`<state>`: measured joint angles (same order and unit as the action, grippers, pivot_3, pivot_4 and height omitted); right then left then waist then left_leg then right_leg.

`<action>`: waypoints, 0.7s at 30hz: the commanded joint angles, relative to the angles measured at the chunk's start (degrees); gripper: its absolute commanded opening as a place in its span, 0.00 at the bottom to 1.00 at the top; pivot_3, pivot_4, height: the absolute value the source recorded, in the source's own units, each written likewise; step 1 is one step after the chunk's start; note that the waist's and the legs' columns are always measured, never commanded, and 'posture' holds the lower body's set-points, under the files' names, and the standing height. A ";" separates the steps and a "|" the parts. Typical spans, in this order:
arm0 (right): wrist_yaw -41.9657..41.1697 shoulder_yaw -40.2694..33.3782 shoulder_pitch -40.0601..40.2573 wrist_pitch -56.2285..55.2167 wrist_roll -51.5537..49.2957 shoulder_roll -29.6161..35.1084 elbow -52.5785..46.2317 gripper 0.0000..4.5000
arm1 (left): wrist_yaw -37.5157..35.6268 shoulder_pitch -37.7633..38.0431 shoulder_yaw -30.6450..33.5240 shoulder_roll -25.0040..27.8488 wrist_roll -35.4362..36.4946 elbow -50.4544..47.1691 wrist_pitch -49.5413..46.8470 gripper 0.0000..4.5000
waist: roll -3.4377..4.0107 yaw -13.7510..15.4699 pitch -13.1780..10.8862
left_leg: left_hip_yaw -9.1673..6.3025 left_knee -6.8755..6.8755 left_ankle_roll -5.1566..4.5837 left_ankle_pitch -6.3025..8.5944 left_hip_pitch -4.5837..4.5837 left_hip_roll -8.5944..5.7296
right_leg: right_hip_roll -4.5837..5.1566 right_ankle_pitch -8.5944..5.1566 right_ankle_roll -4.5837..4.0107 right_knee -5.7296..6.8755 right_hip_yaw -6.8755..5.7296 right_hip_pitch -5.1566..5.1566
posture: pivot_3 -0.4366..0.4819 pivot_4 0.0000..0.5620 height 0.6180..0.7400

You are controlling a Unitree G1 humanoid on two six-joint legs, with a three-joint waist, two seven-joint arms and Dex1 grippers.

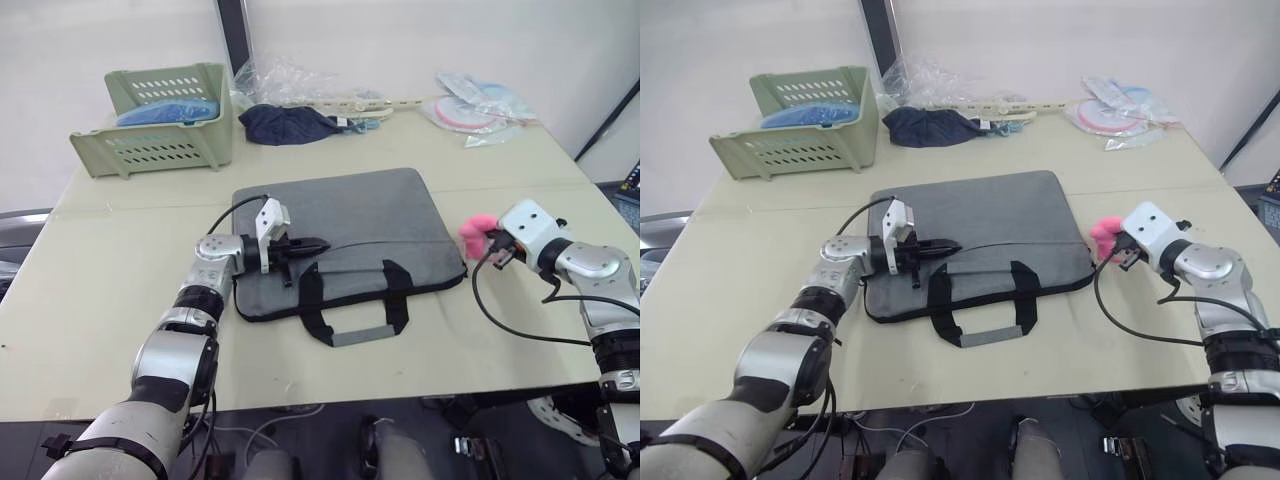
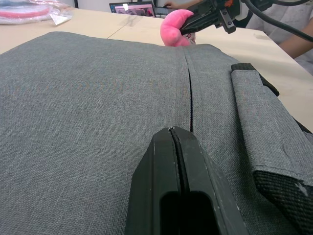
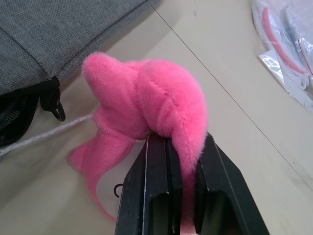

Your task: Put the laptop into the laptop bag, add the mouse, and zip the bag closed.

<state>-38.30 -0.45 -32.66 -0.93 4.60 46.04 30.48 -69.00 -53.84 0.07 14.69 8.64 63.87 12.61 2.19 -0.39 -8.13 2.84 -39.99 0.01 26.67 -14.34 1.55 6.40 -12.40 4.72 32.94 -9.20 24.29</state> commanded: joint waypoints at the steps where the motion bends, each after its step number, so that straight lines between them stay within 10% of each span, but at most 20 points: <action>1: 0.62 -1.00 -0.31 0.13 -0.35 0.00 -1.12 0.00 | -0.33 4.57 -3.35 -0.85 -4.50 4.40 -1.71 0.00 | 0.00 0.01 0.00 | 0.00 0.00 0.00 0.00 0.00 0.00 | 0.00 0.00 0.00 0.00 0.00 0.00 | 0.48 0.27 1.00; 12: -6.59 -4.51 11.22 9.00 -5.18 4.61 -17.22 0.85 | -0.08 4.51 -3.46 -1.05 -4.62 4.38 -1.65 0.00 | 0.03 0.43 0.02 | -0.07 0.01 0.00 0.00 -0.05 -0.01 | 0.03 0.00 0.00 -0.04 -0.05 0.00 | 0.48 0.27 1.00; 21: -16.46 -15.77 30.06 20.54 -11.84 15.37 -37.11 0.85 | 0.36 4.37 -3.49 -1.25 -4.78 4.89 -1.77 0.00 | 0.07 0.38 -0.08 | -0.17 0.09 -0.09 0.05 -0.12 -0.05 | 0.02 0.01 0.02 -0.26 -0.10 0.00 | 0.48 0.27 1.00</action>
<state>-53.48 -12.79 -2.70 18.37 -5.70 60.05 -3.28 -68.50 -53.56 -0.10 14.33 8.45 63.74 12.82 2.26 -0.02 -8.21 2.66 -39.90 -0.08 26.72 -14.44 1.51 6.43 -12.38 4.77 32.65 -9.31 24.26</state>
